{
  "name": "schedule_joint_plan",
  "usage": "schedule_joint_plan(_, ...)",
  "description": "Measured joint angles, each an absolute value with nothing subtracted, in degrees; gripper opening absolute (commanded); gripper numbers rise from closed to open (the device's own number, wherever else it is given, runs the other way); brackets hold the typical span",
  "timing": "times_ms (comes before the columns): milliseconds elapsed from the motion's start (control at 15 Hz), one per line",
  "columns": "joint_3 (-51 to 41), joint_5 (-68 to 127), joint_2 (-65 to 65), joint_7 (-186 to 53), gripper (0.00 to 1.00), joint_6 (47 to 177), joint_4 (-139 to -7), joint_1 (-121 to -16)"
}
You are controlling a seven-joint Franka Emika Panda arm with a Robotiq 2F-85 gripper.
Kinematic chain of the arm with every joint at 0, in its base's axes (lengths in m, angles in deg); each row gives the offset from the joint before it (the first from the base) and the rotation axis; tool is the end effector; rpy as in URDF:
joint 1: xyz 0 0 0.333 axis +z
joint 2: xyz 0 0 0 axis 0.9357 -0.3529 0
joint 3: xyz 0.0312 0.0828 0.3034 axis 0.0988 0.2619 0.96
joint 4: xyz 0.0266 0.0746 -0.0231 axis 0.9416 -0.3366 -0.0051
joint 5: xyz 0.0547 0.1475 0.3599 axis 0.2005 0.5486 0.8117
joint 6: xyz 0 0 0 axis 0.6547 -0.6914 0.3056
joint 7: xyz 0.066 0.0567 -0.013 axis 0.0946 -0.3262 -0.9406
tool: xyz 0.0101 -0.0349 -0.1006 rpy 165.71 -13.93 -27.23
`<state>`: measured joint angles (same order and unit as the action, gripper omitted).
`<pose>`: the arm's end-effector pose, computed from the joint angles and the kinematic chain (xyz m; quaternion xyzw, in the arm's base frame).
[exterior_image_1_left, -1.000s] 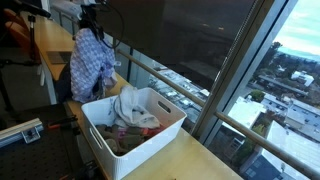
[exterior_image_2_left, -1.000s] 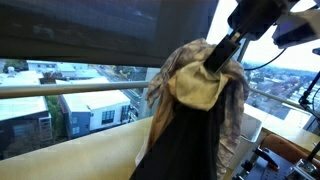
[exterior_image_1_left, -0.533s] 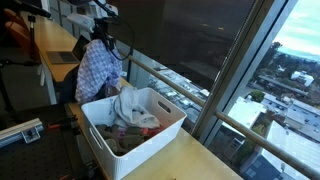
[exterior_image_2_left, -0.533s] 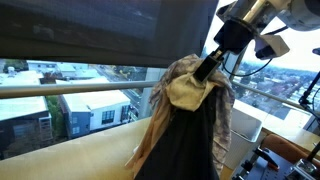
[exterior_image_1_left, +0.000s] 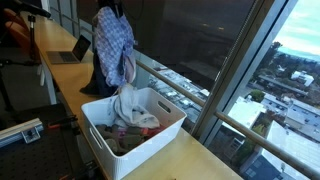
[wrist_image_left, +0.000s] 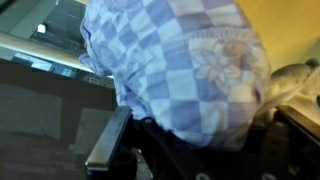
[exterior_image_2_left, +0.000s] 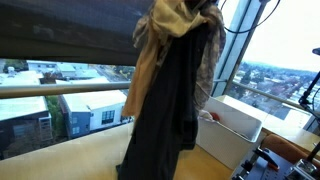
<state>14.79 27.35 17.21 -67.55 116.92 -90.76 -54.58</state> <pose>0.5136 0.3043 0.5529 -0.9322 -0.2492 -0.2590 0.0417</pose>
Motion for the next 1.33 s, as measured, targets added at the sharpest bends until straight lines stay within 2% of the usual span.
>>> schedule_joint_plan(600, 19.7, 18.5, 11.7, -60.0, 0.01, 112.9, -79.0, -47.4)
schedule_joint_plan(1333, 18.3, 15.5, 4.0, -58.5, 0.01, 112.0, -74.5, -43.7)
